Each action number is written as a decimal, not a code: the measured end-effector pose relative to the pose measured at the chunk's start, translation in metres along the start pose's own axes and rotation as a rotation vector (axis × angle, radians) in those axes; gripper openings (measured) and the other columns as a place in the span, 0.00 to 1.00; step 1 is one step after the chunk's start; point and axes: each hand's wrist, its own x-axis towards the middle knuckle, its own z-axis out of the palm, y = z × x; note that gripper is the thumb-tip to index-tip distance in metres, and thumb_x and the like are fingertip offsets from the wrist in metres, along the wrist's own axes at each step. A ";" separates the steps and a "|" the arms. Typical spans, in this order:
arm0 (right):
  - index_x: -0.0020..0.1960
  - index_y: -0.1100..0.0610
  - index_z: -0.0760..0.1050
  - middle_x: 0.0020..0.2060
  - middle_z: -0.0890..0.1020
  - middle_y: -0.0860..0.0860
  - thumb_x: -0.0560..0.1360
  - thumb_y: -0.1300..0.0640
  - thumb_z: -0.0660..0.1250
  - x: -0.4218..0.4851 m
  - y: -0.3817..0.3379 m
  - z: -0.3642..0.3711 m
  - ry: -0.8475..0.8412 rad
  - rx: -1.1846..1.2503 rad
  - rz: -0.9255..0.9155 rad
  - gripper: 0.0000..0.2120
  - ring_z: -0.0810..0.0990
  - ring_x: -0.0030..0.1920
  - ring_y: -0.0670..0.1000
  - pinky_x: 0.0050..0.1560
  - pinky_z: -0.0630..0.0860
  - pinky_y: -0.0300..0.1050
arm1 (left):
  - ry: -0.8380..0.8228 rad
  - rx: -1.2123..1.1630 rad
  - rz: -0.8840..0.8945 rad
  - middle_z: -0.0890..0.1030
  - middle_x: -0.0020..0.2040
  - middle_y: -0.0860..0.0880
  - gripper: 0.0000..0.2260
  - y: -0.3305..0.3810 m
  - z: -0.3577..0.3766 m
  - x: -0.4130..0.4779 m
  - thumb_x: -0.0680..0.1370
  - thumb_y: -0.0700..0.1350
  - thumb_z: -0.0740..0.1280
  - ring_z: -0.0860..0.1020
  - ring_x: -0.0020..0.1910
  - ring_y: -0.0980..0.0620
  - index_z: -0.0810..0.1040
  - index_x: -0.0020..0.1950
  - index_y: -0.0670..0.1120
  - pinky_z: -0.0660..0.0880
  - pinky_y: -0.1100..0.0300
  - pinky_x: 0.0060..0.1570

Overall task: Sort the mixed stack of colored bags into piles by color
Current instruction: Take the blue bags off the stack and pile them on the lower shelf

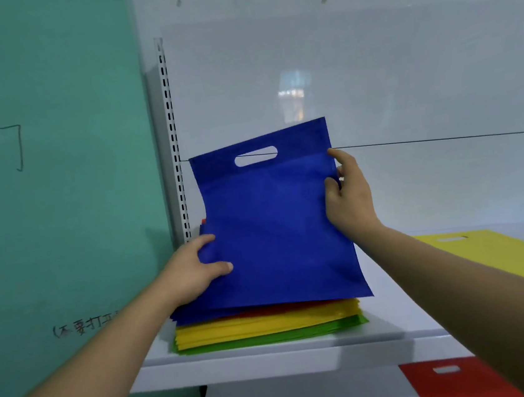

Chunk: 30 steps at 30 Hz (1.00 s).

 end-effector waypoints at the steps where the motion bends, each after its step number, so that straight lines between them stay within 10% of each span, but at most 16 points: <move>1: 0.70 0.47 0.64 0.58 0.75 0.49 0.79 0.63 0.55 -0.001 -0.006 -0.006 0.027 0.028 0.004 0.22 0.75 0.52 0.51 0.55 0.75 0.45 | 0.062 -0.144 0.029 0.70 0.67 0.50 0.28 0.005 -0.001 -0.005 0.73 0.42 0.72 0.71 0.65 0.48 0.67 0.71 0.49 0.70 0.50 0.65; 7: 0.62 0.41 0.68 0.45 0.73 0.44 0.80 0.62 0.56 -0.018 -0.031 -0.056 0.159 0.059 0.071 0.18 0.72 0.36 0.48 0.35 0.70 0.35 | 0.072 -0.507 0.131 0.75 0.61 0.49 0.21 0.035 0.001 -0.042 0.76 0.32 0.65 0.77 0.54 0.50 0.72 0.66 0.48 0.76 0.53 0.51; 14: 0.67 0.46 0.69 0.53 0.71 0.36 0.78 0.57 0.63 -0.070 -0.032 -0.128 0.189 -0.129 0.168 0.18 0.70 0.43 0.24 0.40 0.66 0.20 | -0.004 -0.300 0.336 0.76 0.57 0.58 0.24 0.054 0.042 -0.078 0.77 0.36 0.66 0.77 0.51 0.59 0.69 0.70 0.54 0.74 0.62 0.50; 30: 0.70 0.48 0.67 0.57 0.71 0.42 0.80 0.57 0.62 -0.200 -0.013 -0.439 0.388 -0.442 0.393 0.19 0.72 0.52 0.42 0.41 0.71 0.24 | -0.419 -0.363 0.374 0.75 0.60 0.55 0.24 0.178 0.286 -0.207 0.77 0.34 0.65 0.77 0.54 0.55 0.69 0.70 0.51 0.74 0.59 0.56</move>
